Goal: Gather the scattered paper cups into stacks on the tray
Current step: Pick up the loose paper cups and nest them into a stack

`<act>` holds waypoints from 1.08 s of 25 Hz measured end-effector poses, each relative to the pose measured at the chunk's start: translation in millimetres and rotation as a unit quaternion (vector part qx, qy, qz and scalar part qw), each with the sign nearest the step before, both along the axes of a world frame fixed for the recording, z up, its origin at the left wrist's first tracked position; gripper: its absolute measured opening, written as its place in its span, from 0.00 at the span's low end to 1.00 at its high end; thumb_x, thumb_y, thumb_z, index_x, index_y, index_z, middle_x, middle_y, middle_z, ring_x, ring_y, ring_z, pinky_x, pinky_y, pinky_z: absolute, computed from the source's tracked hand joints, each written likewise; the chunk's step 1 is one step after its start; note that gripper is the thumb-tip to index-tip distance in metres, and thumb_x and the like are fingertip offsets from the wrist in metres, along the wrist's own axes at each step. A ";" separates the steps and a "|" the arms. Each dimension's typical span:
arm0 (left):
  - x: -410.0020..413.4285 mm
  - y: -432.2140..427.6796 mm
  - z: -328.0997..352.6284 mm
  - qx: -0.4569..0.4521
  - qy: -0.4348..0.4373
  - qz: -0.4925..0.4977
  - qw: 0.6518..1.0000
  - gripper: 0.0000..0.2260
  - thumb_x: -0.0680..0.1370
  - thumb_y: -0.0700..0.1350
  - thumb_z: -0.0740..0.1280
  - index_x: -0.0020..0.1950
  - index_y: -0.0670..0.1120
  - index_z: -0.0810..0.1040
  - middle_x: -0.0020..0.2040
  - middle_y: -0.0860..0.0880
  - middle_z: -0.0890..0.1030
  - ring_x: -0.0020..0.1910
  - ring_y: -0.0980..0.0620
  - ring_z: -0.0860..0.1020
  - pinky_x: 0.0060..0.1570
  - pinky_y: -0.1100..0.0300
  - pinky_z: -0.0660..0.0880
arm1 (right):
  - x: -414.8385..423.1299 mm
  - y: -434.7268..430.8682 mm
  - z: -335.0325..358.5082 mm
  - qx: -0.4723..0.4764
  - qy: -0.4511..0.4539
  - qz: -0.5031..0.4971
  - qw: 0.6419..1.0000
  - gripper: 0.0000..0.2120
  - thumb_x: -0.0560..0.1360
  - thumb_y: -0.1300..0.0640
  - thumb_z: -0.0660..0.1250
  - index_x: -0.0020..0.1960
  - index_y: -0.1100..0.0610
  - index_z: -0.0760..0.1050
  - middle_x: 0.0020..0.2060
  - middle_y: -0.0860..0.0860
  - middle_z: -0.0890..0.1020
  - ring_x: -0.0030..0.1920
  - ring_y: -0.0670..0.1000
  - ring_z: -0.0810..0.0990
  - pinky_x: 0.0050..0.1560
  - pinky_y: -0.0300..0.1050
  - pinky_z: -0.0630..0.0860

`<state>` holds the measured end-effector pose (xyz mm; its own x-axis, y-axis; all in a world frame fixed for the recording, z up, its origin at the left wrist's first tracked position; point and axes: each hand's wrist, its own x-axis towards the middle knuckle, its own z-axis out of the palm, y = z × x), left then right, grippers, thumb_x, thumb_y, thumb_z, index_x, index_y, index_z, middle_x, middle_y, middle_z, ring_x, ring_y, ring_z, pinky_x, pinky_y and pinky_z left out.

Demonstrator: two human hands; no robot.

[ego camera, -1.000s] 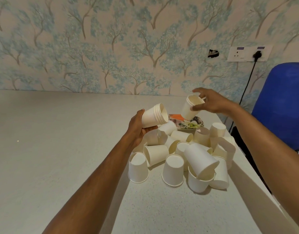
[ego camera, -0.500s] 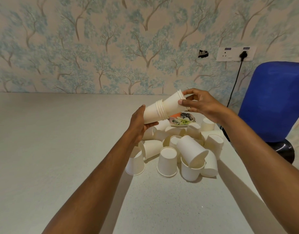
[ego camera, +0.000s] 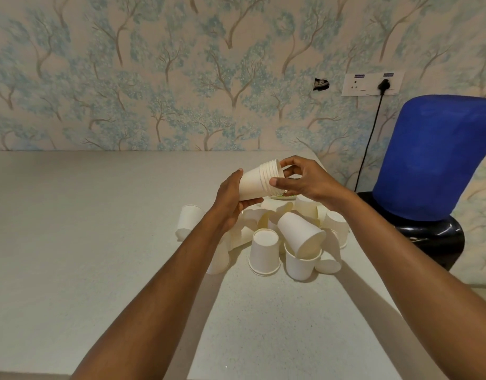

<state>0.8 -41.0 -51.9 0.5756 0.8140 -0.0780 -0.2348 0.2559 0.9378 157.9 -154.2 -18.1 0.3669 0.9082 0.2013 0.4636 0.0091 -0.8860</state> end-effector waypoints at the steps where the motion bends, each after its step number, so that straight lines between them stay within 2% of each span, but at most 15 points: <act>1: -1.2 -0.6 -2.1 0.002 0.000 0.000 1.000 0.16 0.81 0.52 0.60 0.63 0.44 0.70 0.55 0.40 0.77 0.50 0.43 0.80 0.40 0.54 0.82 | -0.9 -3.0 -1.9 -0.005 -0.003 0.005 1.000 0.33 0.62 0.39 0.77 0.62 0.53 0.74 0.52 0.55 0.80 0.51 0.54 0.83 0.50 0.53 0.83; 4: -6.1 -2.2 -8.4 -0.001 -0.003 0.003 1.000 0.15 0.81 0.52 0.61 0.62 0.43 0.71 0.55 0.39 0.77 0.50 0.43 0.80 0.39 0.55 0.82 | -3.1 -17.2 -2.9 -0.036 -0.017 -0.004 0.999 0.37 0.66 0.35 0.70 0.68 0.54 0.69 0.57 0.55 0.80 0.51 0.50 0.83 0.53 0.50 0.81; 7: -11.3 -3.1 -13.4 -0.012 -0.010 0.011 1.000 0.15 0.81 0.51 0.62 0.62 0.43 0.71 0.54 0.39 0.77 0.50 0.43 0.80 0.36 0.56 0.81 | -6.6 -42.7 1.9 -0.088 -0.106 -0.030 0.990 0.38 0.67 0.31 0.65 0.69 0.52 0.69 0.57 0.50 0.79 0.54 0.49 0.80 0.55 0.48 0.78; 10: -16.2 -3.4 -17.8 -0.020 -0.006 0.021 1.000 0.14 0.81 0.51 0.62 0.62 0.44 0.70 0.54 0.40 0.77 0.50 0.43 0.80 0.36 0.56 0.82 | -21.5 -76.3 -3.6 -0.146 -0.184 -0.063 0.970 0.42 0.62 0.28 0.67 0.70 0.48 0.66 0.56 0.43 0.76 0.53 0.45 0.76 0.50 0.43 0.74; 13: -21.1 -3.8 -22.1 -0.030 -0.006 0.025 0.999 0.15 0.81 0.51 0.62 0.63 0.44 0.70 0.55 0.40 0.77 0.52 0.42 0.80 0.41 0.53 0.83 | -47.9 -100.2 -29.7 -0.183 -0.220 -0.146 0.947 0.49 0.59 0.27 0.70 0.73 0.47 0.60 0.64 0.49 0.74 0.61 0.53 0.75 0.54 0.51 0.74; 15: -24.7 -4.4 -25.0 -0.038 -0.008 0.027 0.999 0.15 0.81 0.51 0.62 0.63 0.44 0.70 0.55 0.40 0.77 0.52 0.42 0.80 0.41 0.52 0.83 | -67.7 -107.1 -48.5 -0.184 -0.233 -0.189 0.936 0.50 0.60 0.29 0.72 0.74 0.47 0.57 0.68 0.50 0.72 0.64 0.55 0.73 0.54 0.52 0.73; 20: -30.1 -6.1 -26.2 -0.036 -0.006 0.030 0.999 0.15 0.81 0.51 0.62 0.63 0.44 0.71 0.55 0.39 0.77 0.51 0.42 0.80 0.38 0.54 0.83 | -86.7 -108.7 -70.1 -0.121 -0.218 -0.248 0.936 0.41 0.68 0.43 0.75 0.74 0.49 0.59 0.68 0.51 0.73 0.65 0.55 0.74 0.60 0.57 0.74; 24: -31.7 -5.5 -24.5 -0.034 -0.003 0.030 0.999 0.13 0.81 0.51 0.62 0.61 0.45 0.71 0.53 0.41 0.78 0.49 0.43 0.80 0.40 0.53 0.83 | -79.1 -105.7 -67.5 -0.074 -0.213 -0.268 0.937 0.32 0.71 0.50 0.75 0.71 0.51 0.65 0.62 0.52 0.78 0.59 0.55 0.78 0.55 0.57 0.77; 27: -30.5 -5.7 -25.9 -0.027 0.009 0.025 0.999 0.13 0.81 0.52 0.61 0.62 0.46 0.71 0.53 0.41 0.78 0.50 0.43 0.80 0.39 0.54 0.83 | -75.8 -101.4 -69.9 -0.044 -0.240 -0.298 0.923 0.20 0.72 0.56 0.74 0.62 0.54 0.74 0.57 0.54 0.81 0.53 0.55 0.80 0.50 0.54 0.79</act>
